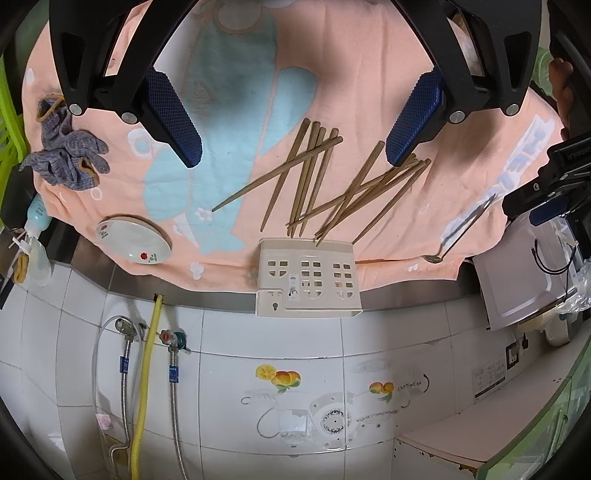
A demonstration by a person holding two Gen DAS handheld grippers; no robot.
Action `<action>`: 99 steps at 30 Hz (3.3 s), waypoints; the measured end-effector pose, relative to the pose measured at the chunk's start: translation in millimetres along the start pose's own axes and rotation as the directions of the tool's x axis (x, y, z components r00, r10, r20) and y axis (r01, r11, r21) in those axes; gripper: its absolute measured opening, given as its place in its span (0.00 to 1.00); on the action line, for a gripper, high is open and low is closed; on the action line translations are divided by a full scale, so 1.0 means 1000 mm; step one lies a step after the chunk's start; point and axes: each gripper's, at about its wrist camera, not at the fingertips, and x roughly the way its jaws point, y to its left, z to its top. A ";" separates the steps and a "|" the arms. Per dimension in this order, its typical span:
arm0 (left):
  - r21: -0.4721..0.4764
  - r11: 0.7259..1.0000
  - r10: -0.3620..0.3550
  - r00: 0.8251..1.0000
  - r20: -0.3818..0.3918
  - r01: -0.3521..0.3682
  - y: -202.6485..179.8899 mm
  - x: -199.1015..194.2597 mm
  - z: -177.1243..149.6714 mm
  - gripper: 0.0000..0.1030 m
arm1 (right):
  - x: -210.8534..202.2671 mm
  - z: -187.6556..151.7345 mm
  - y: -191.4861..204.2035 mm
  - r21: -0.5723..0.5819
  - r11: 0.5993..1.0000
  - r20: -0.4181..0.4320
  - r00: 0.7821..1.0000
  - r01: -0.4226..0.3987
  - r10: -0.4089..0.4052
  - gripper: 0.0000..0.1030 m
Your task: Organize utensils
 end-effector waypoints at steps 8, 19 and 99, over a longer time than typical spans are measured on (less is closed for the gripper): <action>-0.010 1.000 0.007 1.000 -0.012 -0.007 0.008 0.010 0.001 0.95 | 0.018 -0.002 -0.003 0.029 1.000 -0.042 0.999 -0.008 0.009 0.94; -0.025 1.000 -0.006 0.999 -0.035 0.005 0.024 0.032 0.000 0.95 | 0.057 -0.006 -0.007 0.107 0.994 -0.124 0.992 -0.017 0.030 0.92; -0.025 0.962 -0.268 0.922 -0.280 0.272 -0.020 0.141 -0.020 0.64 | 0.150 -0.033 -0.035 0.221 0.973 -0.280 0.960 0.069 -0.005 0.07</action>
